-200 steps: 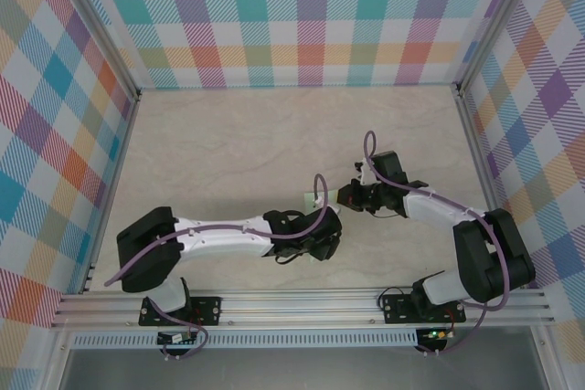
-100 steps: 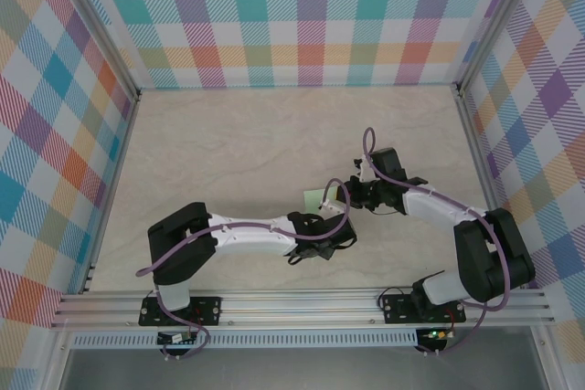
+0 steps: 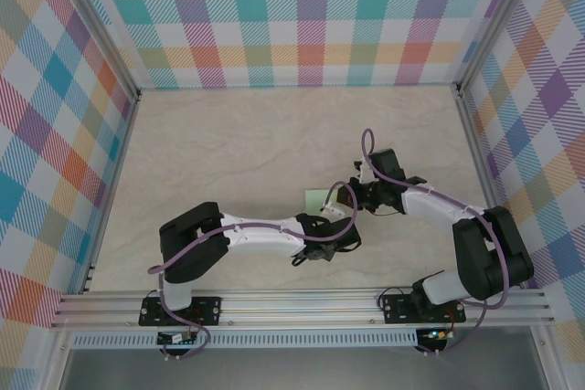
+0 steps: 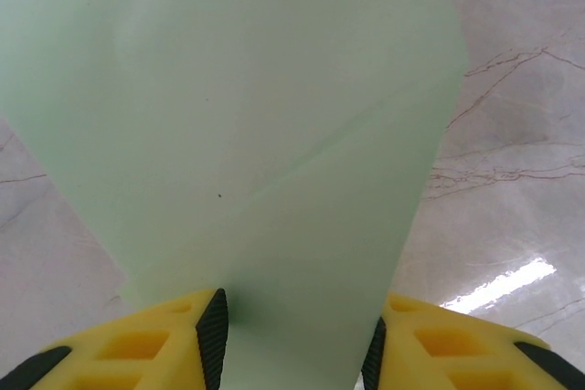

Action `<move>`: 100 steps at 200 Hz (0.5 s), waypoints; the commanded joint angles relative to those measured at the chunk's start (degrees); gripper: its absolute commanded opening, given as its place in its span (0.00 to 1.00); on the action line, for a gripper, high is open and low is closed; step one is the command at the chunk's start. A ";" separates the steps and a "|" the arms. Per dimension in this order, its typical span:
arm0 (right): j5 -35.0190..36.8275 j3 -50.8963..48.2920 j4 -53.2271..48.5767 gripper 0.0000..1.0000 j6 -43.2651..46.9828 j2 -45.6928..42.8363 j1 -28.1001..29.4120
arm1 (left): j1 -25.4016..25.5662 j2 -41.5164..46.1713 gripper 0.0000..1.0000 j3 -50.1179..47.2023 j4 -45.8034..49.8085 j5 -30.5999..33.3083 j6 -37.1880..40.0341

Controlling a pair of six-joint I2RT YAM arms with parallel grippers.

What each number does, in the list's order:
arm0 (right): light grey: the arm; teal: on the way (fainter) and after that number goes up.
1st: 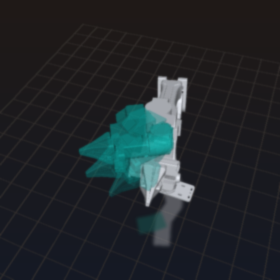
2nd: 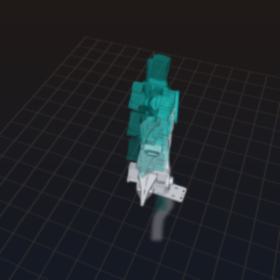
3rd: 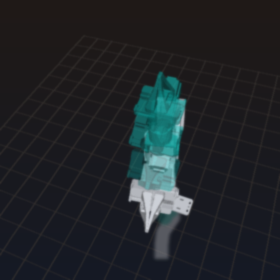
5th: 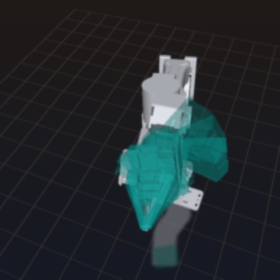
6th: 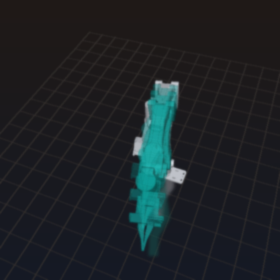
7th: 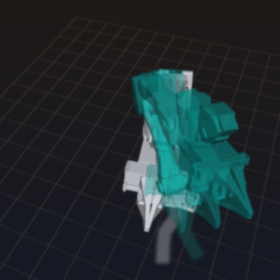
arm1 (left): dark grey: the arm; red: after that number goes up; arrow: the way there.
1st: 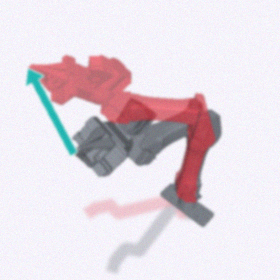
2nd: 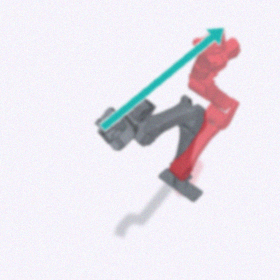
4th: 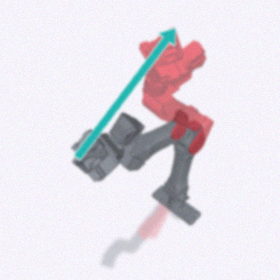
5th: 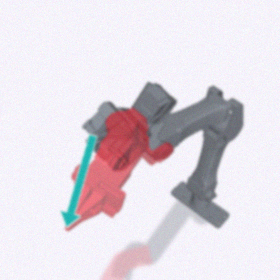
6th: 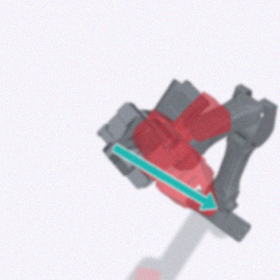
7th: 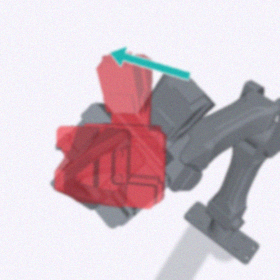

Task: Fold a paper plane with a square sheet of paper (fold left side to right side)
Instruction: Fold the wing for the fifth time at the center of the table.

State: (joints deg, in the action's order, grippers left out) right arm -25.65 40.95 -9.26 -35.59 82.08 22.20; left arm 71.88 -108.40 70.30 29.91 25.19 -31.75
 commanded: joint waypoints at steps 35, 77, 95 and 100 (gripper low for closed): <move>0.42 2.03 -1.83 0.03 -0.35 0.71 0.39 | 0.94 -1.46 0.36 2.26 2.37 1.35 -0.77; 0.06 2.36 -2.58 0.04 0.32 0.71 0.39 | 0.92 -1.73 0.26 2.58 2.84 1.47 -0.92; -0.02 3.03 -4.09 0.06 1.51 0.64 0.39 | 0.92 -1.55 0.21 2.51 3.00 1.92 -1.21; 0.05 3.21 -4.56 0.06 1.89 0.51 0.39 | 0.91 -1.40 0.19 2.49 3.06 1.97 -1.27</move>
State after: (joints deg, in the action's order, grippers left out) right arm -25.08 41.80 -10.87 -35.46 82.21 22.20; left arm 71.92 -109.25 71.53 30.57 25.21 -32.21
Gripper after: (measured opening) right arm 0.055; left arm 0.222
